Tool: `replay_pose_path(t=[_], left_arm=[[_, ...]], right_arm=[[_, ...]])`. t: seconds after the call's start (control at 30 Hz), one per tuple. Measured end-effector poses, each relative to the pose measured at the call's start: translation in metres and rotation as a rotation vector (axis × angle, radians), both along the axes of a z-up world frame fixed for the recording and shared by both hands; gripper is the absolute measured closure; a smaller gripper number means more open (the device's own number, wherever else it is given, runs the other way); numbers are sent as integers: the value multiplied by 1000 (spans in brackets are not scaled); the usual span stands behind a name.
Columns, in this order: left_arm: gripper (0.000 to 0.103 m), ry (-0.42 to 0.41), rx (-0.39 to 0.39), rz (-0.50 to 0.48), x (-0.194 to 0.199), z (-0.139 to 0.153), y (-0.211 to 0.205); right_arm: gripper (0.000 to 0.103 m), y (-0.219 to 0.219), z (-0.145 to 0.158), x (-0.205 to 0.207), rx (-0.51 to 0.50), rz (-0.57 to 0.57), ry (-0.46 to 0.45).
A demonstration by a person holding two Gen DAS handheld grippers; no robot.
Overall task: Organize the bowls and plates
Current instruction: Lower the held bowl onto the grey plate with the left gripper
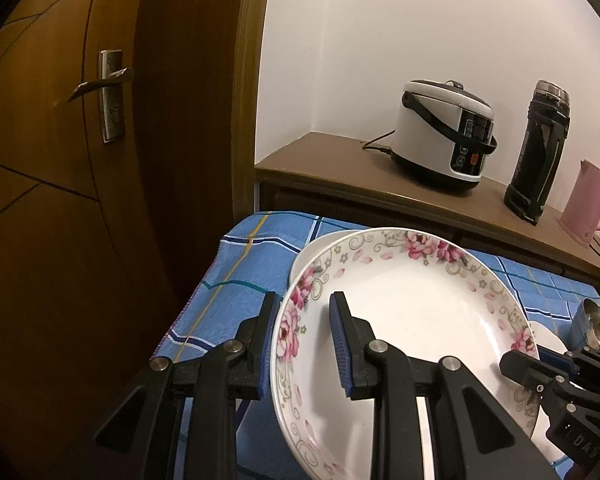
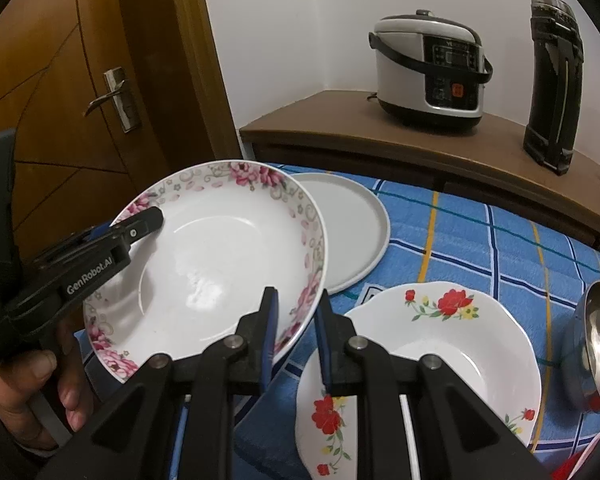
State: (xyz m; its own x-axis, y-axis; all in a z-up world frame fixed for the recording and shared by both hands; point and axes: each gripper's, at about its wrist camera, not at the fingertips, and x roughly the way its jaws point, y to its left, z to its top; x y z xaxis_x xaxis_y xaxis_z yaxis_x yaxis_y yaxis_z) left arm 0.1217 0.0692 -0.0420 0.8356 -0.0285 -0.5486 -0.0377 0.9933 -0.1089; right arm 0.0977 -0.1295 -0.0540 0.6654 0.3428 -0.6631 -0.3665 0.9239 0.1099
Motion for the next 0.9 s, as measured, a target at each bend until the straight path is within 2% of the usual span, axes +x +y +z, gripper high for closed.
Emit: replay_pose_path(t=[0.9], left_arm=[[75, -43, -17, -17, 10, 14, -8]], right_arm=[[85, -3, 8, -2, -3, -29, -33]])
